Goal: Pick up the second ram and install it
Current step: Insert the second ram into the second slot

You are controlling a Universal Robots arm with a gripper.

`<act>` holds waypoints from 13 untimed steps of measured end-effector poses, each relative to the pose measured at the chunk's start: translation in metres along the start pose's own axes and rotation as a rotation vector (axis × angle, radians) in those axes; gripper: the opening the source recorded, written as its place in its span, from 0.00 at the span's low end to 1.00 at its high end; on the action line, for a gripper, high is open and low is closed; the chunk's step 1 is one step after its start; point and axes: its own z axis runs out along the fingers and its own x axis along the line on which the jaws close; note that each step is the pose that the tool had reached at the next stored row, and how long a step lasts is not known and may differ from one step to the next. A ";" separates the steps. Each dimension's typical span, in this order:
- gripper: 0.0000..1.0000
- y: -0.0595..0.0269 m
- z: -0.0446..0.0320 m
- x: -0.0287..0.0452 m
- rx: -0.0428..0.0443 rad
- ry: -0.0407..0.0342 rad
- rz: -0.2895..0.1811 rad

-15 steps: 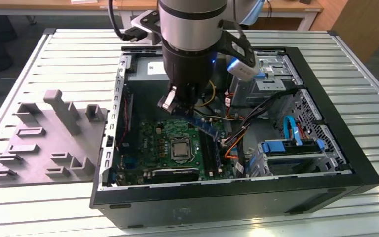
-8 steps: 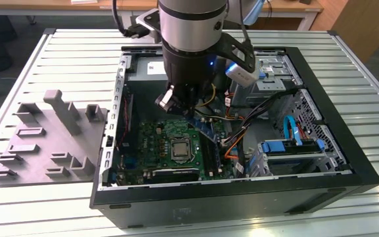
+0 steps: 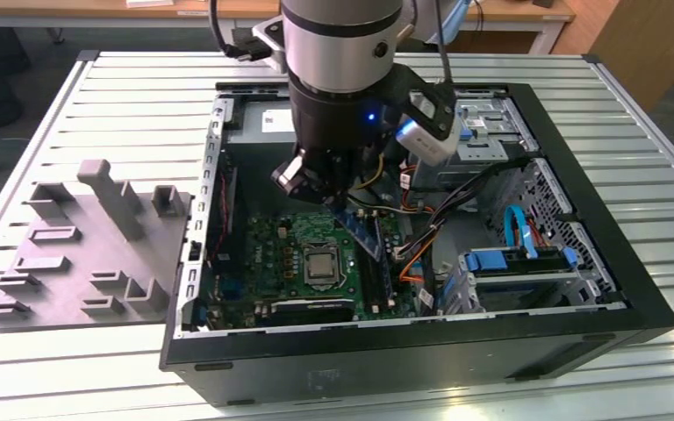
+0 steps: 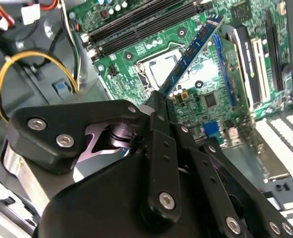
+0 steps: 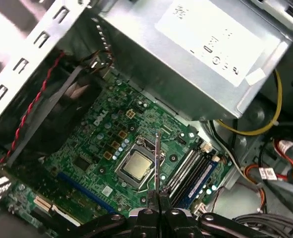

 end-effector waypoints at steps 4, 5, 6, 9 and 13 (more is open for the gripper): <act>0.13 0.0000 0.0004 0.0000 0.0043 -0.0022 0.073; 0.13 0.0000 0.0006 0.0000 0.0053 -0.0028 0.091; 0.13 0.0000 0.0007 0.0000 0.0064 -0.0034 0.109; 0.13 0.0000 0.0011 0.0001 0.0095 -0.0051 0.163; 0.13 0.0000 0.0017 0.0001 0.0138 -0.0073 0.236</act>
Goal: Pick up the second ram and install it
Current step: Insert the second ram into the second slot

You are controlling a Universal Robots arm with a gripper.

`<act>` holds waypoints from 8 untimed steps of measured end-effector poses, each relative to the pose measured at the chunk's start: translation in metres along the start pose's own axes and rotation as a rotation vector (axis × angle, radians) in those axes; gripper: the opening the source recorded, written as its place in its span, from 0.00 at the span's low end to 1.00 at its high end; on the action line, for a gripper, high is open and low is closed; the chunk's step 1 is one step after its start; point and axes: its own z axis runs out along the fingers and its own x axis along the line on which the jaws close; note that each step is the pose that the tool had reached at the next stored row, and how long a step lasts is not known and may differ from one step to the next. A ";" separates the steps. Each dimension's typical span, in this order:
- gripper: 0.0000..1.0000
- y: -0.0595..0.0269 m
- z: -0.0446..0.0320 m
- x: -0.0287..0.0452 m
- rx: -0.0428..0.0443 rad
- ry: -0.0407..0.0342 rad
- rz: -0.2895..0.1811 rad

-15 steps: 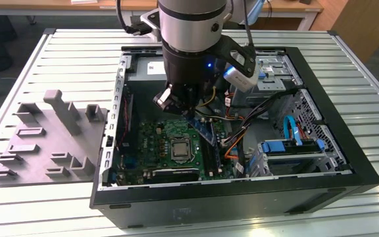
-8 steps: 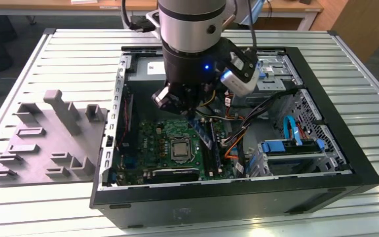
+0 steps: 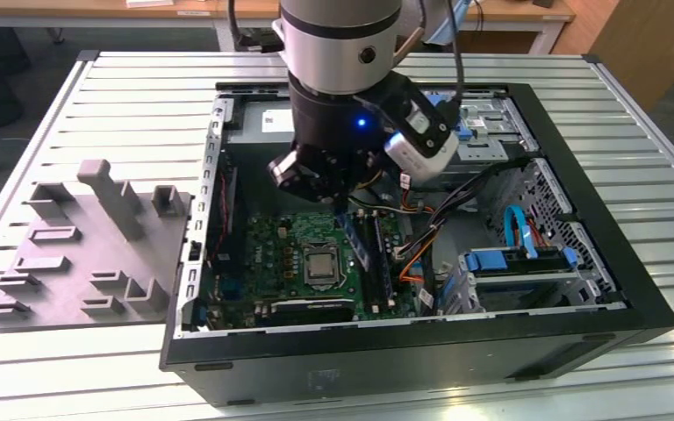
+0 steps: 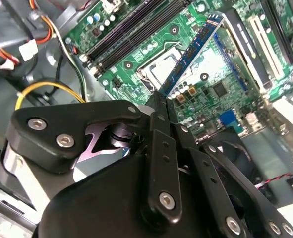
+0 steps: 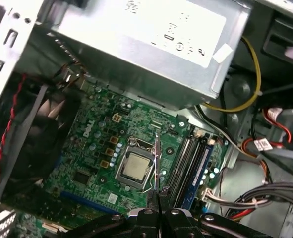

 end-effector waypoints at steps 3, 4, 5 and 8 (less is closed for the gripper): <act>0.13 0.0000 0.0004 0.0000 0.0032 -0.0017 0.055; 0.13 0.0000 0.0006 0.0000 0.0042 -0.0023 0.072; 0.13 0.0000 0.0007 0.0001 0.0053 -0.0028 0.090; 0.13 0.0000 0.0012 0.0001 0.0085 -0.0045 0.145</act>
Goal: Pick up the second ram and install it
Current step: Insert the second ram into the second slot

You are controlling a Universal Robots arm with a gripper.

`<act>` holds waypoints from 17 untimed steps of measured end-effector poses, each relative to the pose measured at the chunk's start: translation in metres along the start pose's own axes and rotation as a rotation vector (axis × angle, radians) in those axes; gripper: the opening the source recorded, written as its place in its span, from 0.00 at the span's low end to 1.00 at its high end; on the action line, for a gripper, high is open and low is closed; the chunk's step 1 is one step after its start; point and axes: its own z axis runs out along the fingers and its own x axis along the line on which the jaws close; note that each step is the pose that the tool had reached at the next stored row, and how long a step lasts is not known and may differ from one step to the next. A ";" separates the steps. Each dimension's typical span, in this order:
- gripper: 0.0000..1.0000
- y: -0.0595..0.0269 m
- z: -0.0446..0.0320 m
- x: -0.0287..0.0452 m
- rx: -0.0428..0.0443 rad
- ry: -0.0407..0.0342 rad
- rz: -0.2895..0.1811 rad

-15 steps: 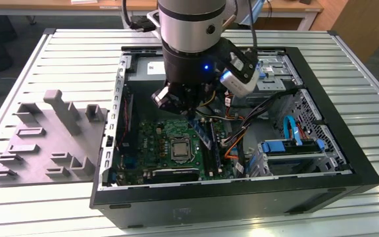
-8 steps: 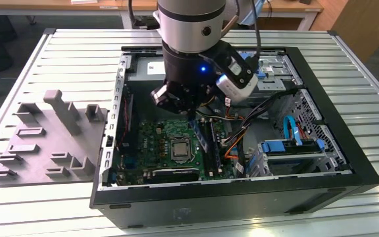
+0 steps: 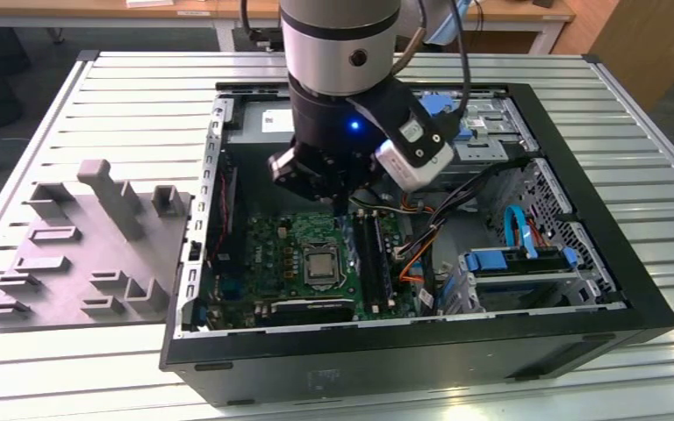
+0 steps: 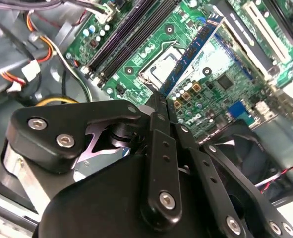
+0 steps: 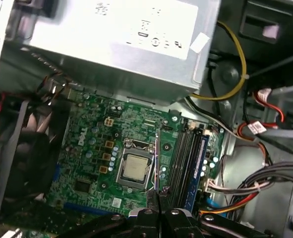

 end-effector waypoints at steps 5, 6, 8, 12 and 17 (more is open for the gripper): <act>0.13 0.0000 0.0007 0.0000 0.0054 -0.0028 0.091; 0.13 0.0000 0.0009 0.0001 0.0064 -0.0034 0.109; 0.13 0.0000 0.0012 0.0001 0.0086 -0.0045 0.145; 0.13 -0.0001 0.0016 0.0001 0.0124 -0.0065 0.212; 0.13 0.0000 0.0017 0.0001 0.0125 -0.0065 0.213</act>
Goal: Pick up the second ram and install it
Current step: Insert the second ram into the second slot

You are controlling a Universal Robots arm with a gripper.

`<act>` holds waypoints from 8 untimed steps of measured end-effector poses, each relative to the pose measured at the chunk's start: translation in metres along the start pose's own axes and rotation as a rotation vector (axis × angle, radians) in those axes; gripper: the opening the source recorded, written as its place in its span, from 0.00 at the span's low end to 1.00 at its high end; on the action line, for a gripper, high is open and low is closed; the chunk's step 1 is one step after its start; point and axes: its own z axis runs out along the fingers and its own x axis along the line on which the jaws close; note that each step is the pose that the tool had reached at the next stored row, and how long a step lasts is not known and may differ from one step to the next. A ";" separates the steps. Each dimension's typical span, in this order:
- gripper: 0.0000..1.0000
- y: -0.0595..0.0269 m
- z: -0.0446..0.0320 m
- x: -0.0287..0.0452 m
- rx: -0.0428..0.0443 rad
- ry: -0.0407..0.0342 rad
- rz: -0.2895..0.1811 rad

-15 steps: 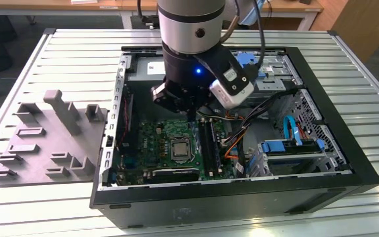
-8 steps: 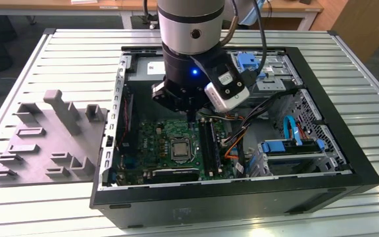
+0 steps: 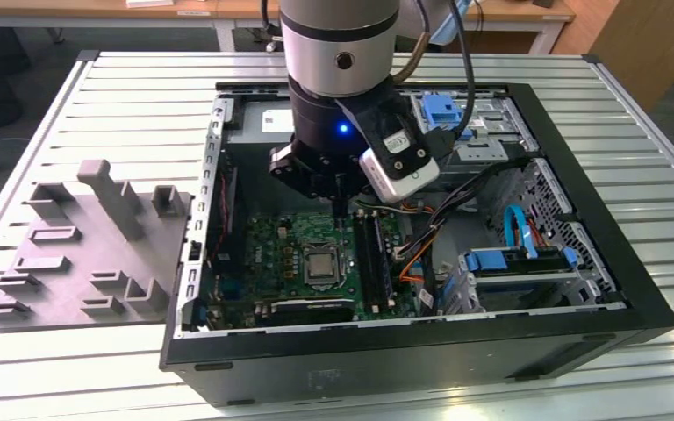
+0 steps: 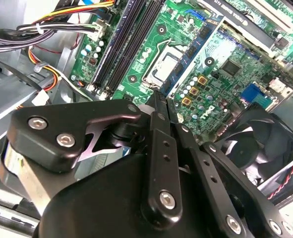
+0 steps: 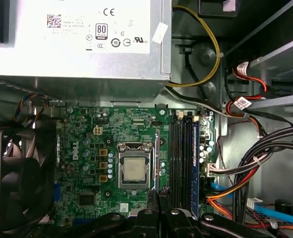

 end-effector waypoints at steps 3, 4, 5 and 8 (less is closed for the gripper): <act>0.13 0.0001 0.0004 -0.0003 -0.0001 0.0001 -0.003; 0.13 0.0001 0.0008 -0.0007 -0.0005 0.0002 -0.008; 0.13 0.0000 0.0013 -0.0012 -0.0008 0.0003 -0.012; 0.13 0.0000 0.0029 -0.0041 -0.0012 0.0006 -0.020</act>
